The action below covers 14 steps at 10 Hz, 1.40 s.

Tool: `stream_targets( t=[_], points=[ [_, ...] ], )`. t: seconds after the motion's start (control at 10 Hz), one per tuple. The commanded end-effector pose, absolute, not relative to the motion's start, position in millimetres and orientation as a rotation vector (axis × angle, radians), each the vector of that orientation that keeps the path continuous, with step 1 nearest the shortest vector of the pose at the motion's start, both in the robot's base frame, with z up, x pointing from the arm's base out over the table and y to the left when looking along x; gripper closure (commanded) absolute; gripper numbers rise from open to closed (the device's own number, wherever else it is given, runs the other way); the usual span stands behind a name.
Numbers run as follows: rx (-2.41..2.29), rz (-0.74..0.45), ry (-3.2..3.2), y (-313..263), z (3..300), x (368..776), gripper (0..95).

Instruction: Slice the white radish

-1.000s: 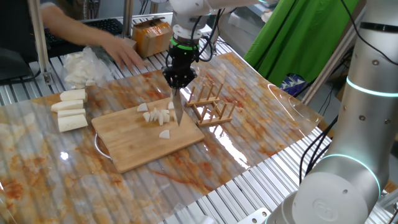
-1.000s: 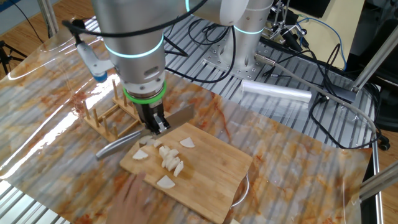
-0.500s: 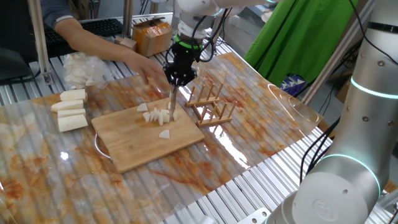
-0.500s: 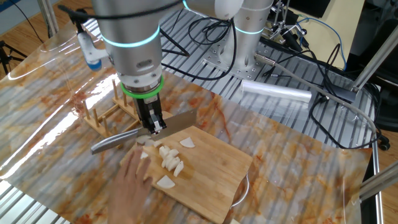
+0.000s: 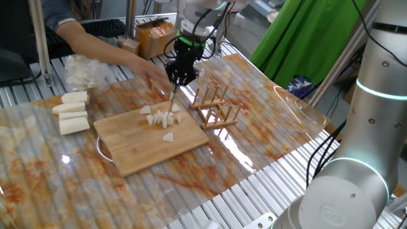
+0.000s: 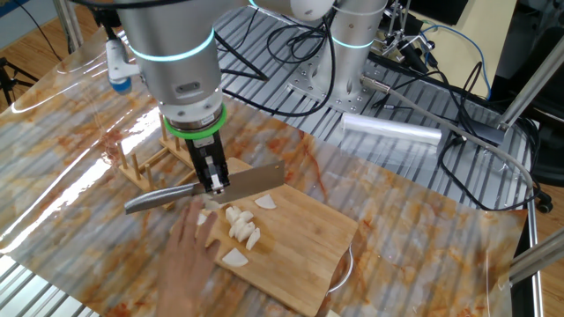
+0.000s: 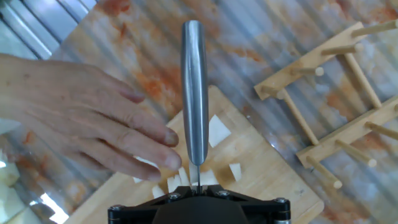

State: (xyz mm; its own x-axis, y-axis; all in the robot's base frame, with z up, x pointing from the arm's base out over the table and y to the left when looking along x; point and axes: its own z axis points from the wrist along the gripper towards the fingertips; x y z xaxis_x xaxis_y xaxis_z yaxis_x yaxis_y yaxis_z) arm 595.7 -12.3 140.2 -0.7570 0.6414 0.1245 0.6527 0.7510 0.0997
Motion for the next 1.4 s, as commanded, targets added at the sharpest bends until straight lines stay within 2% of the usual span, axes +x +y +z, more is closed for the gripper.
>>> stream_targets(
  t=[0.1,0.7,1.0,1.2,1.4],
  points=[
    [-1.035,-0.209,-2.867,-15.6,139.4,609.3,95.0],
    [-0.850,-0.201,-2.920,-19.2,152.9,610.2,95.0],
    [-0.702,-0.146,-2.935,-18.5,157.6,600.4,95.0],
    [-0.485,-0.046,-2.978,-17.9,160.7,592.6,95.0],
    [-0.371,-0.031,-2.973,-19.7,163.1,592.0,95.0]
  ],
)
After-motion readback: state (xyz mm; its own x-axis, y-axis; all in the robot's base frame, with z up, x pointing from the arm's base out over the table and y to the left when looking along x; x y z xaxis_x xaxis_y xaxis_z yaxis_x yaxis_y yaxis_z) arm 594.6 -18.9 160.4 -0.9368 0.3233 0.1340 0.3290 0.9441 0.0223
